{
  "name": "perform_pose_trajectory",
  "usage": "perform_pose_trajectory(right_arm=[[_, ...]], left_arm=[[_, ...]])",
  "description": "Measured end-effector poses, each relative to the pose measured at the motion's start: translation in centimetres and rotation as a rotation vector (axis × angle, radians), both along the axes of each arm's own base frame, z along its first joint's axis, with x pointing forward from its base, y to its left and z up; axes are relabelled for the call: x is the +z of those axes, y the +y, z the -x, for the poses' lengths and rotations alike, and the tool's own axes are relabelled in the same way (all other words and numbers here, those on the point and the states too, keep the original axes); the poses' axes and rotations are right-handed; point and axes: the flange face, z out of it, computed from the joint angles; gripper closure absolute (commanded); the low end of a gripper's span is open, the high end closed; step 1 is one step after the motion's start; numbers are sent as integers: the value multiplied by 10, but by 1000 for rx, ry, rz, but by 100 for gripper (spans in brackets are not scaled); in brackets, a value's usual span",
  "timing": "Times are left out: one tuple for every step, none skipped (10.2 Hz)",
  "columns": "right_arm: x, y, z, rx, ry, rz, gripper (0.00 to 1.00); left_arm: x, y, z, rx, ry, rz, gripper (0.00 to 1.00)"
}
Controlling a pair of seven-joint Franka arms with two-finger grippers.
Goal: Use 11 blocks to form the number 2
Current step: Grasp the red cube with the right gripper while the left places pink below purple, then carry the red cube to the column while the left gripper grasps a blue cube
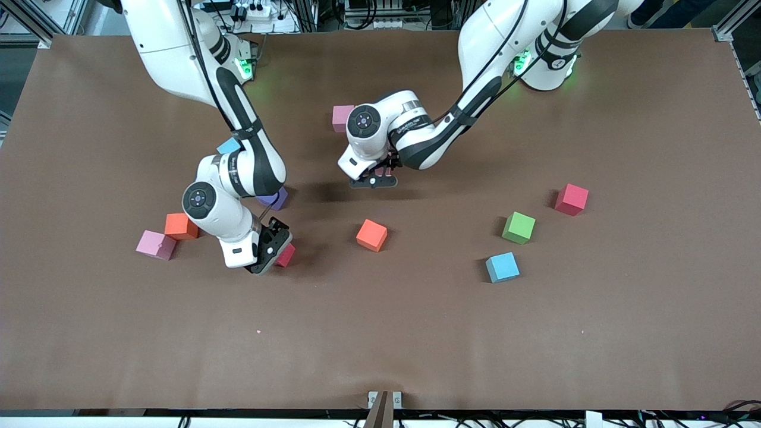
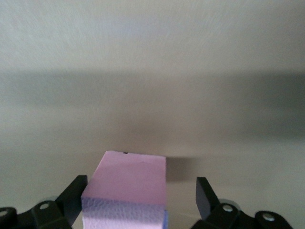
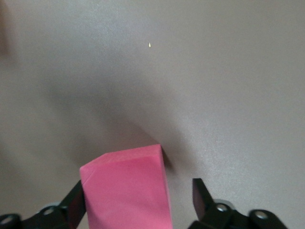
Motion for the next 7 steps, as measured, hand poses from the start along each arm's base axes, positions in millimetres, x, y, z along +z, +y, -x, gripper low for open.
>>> perform_pose_trajectory(right_arm=[[-2,0,-2,9,-2,-3,46],[-6,2,-2,-1,4,-15,60],[-6,3,-2,-8,6,-27,60],[-6,5,-2,-11,8,-33,60],[-6,6,-2,-12,12,-37,60],[-5,8,-2,-10,27,-41,61],[-2,11,-1,2,39,-46,61]], left_arm=[[23,-1,-6,21,-28,13,0],[44,2,-13,42,-51,14,0],[62,14,-28,78,-69,4,0],[76,40,-56,132,-78,-18,0],[82,73,-87,192,-72,-46,0],[82,113,-119,251,-57,-76,0],[78,160,-151,308,-37,-101,0]])
